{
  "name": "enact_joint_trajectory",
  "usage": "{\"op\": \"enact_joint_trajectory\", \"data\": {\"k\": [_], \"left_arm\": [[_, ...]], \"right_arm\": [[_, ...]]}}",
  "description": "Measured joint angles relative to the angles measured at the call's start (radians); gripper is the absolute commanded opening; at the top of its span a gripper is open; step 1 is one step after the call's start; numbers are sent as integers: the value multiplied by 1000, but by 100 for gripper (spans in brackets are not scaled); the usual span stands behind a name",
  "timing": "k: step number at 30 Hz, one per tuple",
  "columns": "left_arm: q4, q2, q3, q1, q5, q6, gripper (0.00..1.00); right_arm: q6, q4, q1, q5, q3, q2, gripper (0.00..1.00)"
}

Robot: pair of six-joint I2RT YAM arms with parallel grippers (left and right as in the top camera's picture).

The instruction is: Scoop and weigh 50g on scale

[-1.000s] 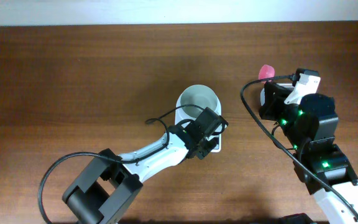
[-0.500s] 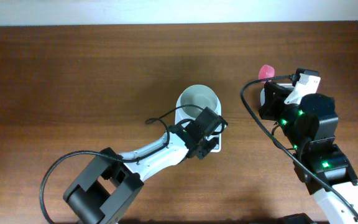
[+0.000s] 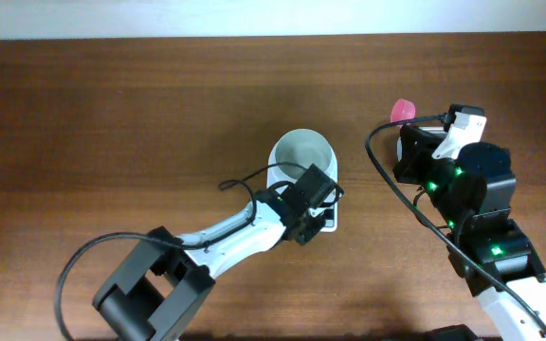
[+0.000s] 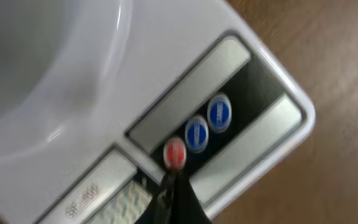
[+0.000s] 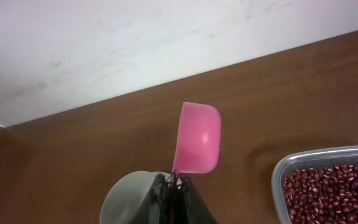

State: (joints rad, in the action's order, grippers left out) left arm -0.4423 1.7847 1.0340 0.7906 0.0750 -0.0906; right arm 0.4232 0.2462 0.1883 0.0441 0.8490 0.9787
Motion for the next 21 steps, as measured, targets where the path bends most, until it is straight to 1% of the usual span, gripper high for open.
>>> {"op": "enact_joint_trajectory", "data": {"k": [4,5,7,9,10,11,13,19,21], "left_arm": [[-102,-120,21,-1,0,0,0],[-136,-165,32,-1,0,-1,7],[-181,-283,56,-4,0,-16,11],[-219,-373,56,-26,0,-23,7],[-229,-399,56,-41,0,-23,6],[-244,-432,57,-66,1,-25,21],[-272,-447,58,-95,4,-28,99],[-312,-447,58,-115,-1,-33,99],[-316,-447,58,-125,-21,-67,99]], "right_arm": [[0,0,0,0,0,0,4],[0,1,0,3,0,0,4],[0,0,0,3,0,0,4],[0,0,0,3,0,0,4],[0,0,0,3,0,0,4],[0,0,0,2,0,0,4],[0,0,0,-10,0,0,4],[0,-20,0,-36,0,29,4],[0,-46,0,-40,0,68,4]]}}
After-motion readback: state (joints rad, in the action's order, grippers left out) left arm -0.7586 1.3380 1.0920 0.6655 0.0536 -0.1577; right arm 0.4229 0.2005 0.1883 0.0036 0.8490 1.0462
